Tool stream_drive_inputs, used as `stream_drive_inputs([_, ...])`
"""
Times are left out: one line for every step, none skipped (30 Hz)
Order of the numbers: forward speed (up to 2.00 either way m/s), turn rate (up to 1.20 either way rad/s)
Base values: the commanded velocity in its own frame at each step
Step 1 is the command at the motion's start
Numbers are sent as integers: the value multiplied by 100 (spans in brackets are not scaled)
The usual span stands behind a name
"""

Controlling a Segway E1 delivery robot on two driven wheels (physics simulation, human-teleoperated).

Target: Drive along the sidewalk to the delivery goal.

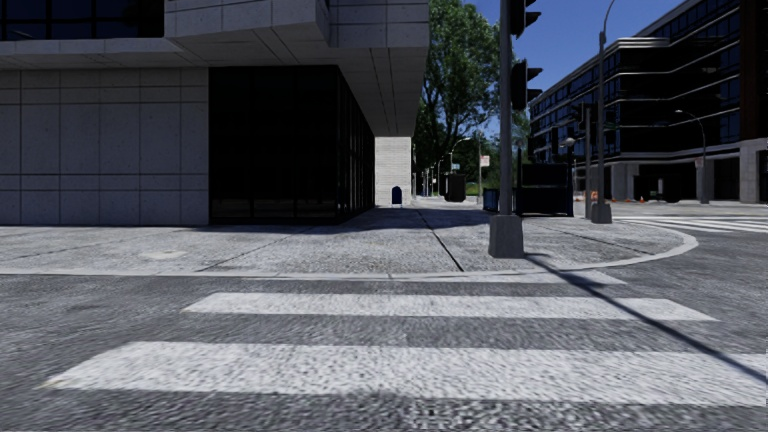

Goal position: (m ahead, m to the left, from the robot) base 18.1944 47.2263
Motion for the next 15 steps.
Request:
stream_drive_inputs([200, 0])
stream_drive_inputs([200, 0])
stream_drive_inputs([200, 0])
stream_drive_inputs([200, 0])
stream_drive_inputs([200, 0])
stream_drive_inputs([200, 0])
stream_drive_inputs([200, 0])
stream_drive_inputs([200, 0])
stream_drive_inputs([200, 0])
stream_drive_inputs([200, 0])
stream_drive_inputs([200, 0])
stream_drive_inputs([200, 0])
stream_drive_inputs([200, 0])
stream_drive_inputs([200, 0])
stream_drive_inputs([200, 0])
